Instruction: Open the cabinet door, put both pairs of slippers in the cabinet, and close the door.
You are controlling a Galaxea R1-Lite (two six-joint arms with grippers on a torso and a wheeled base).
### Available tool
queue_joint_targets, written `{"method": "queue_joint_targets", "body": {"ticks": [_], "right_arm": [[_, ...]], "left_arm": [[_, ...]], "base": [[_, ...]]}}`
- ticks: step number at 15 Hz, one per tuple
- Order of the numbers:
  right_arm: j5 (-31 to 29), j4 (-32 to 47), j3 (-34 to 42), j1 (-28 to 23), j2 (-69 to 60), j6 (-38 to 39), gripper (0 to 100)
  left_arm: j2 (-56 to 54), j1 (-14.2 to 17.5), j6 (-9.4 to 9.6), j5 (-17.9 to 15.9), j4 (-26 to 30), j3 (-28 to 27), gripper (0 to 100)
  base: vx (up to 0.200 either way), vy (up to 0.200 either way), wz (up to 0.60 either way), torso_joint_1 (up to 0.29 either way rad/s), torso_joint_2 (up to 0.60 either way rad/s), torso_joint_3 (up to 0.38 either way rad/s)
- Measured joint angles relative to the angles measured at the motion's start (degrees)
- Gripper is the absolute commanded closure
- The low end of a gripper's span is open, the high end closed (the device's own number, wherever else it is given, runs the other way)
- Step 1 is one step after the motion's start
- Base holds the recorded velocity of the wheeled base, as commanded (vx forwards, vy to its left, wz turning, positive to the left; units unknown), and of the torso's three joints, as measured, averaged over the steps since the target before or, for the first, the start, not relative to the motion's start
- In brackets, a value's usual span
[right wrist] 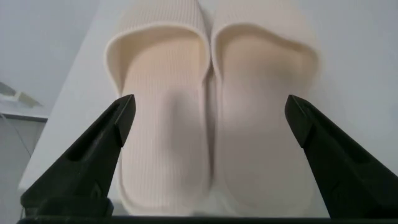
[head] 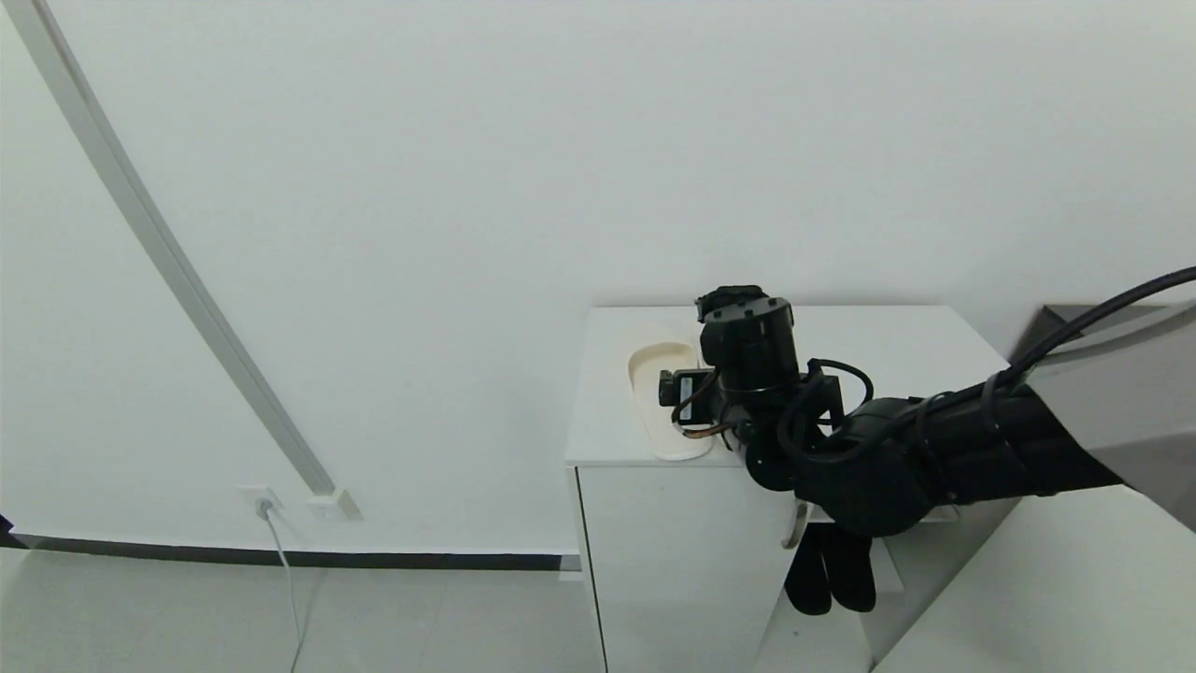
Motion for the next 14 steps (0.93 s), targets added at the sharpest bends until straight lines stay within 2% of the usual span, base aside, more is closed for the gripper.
{"method": "queue_joint_targets", "body": {"ticks": [4, 9, 14], "right_arm": [[0.1, -3.0, -1.0, -0.7, 3.7, -1.3, 0], [0.5, -7.1, -7.8, -3.2, 10.1, -4.6, 0], [5.8, -7.3, -14.0, -5.7, 14.5, -5.7, 0]], "left_arm": [[0.0, 0.0, -0.04, 0.0, 0.0, 0.0, 100], [0.0, 0.0, -0.17, 0.0, 0.0, 0.0, 100], [0.0, 0.0, -0.20, 0.0, 0.0, 0.1, 100]], "base": [[0.000, 0.000, 0.00, 0.000, 0.00, 0.000], [0.000, 0.000, 0.00, 0.000, 0.00, 0.000], [0.000, 0.000, 0.00, 0.000, 0.00, 0.000]]}}
